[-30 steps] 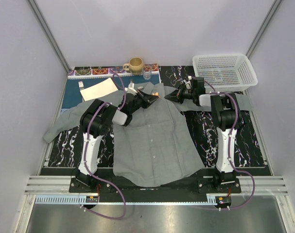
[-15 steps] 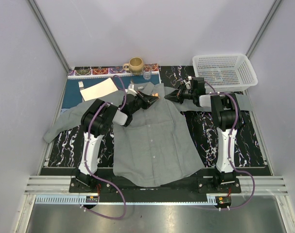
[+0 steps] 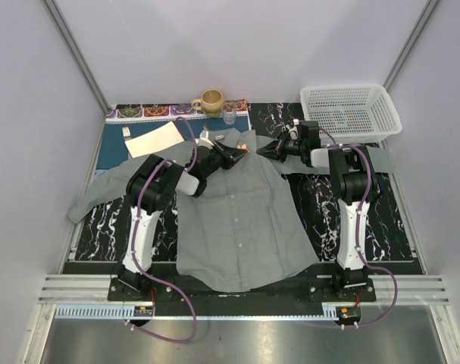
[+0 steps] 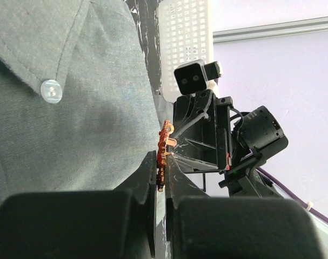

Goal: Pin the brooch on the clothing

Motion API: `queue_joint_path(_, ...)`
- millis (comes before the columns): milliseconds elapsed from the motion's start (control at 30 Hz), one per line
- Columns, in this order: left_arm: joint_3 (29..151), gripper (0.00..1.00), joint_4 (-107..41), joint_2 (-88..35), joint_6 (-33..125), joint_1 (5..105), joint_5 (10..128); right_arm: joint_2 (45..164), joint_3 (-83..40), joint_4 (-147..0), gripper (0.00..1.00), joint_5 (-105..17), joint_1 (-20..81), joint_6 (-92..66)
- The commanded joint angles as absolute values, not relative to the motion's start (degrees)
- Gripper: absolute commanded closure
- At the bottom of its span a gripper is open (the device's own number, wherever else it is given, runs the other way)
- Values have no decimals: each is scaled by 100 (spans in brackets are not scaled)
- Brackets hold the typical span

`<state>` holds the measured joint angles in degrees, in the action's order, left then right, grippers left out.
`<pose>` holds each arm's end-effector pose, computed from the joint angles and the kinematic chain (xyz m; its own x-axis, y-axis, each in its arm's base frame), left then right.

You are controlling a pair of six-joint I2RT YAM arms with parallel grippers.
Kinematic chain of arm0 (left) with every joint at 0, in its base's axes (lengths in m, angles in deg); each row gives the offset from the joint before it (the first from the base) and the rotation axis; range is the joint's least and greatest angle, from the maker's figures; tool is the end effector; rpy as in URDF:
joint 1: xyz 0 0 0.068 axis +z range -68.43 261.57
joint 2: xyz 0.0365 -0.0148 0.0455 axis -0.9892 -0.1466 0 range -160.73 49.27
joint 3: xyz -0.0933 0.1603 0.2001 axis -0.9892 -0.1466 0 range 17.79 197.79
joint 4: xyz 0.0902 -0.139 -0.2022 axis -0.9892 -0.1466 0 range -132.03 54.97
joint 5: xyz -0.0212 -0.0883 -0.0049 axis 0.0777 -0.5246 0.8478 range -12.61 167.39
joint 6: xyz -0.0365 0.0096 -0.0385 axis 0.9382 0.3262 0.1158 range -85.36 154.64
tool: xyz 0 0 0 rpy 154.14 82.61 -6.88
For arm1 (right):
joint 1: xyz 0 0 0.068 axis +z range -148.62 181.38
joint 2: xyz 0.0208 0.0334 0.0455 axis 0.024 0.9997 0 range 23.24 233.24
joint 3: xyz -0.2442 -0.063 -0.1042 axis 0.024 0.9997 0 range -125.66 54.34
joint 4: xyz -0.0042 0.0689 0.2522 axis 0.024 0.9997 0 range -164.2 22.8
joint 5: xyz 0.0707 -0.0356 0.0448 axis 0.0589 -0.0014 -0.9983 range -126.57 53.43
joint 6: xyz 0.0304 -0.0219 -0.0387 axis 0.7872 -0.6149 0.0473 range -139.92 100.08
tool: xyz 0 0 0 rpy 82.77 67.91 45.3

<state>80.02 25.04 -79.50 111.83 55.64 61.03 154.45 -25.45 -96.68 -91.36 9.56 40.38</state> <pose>0.3962 -0.2036 0.1063 -0.6769 -0.7113 -0.1894 0.0501 0.2122 -0.9759 0.4674 0.0965 0.1123 -0.9234 0.3732 -0.0902 0.0247 0.2922 0.9560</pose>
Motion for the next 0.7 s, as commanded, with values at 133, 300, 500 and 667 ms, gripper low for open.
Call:
queue_joint_path(133, 8230, 100, 3071, -8002, 11313, 5564, 6288, 15033, -2503, -9907, 100, -9300, 937, 4090)
queue_joint_path(300, 8239, 100, 3045, -8028, 11313, 5564, 6297, 15041, -2485, -9942, 100, -9309, 929, 4117)
queue_joint_path(500, 8256, 100, 3036, -8072, 11339, 5556, 6315, 15041, -2494, -9960, 100, -9309, 937, 4134)
queue_joint_path(667, 8300, 100, 3036, -8124, 11365, 5485, 6324, 15068, -2494, -10013, 100, -9326, 946, 4196)
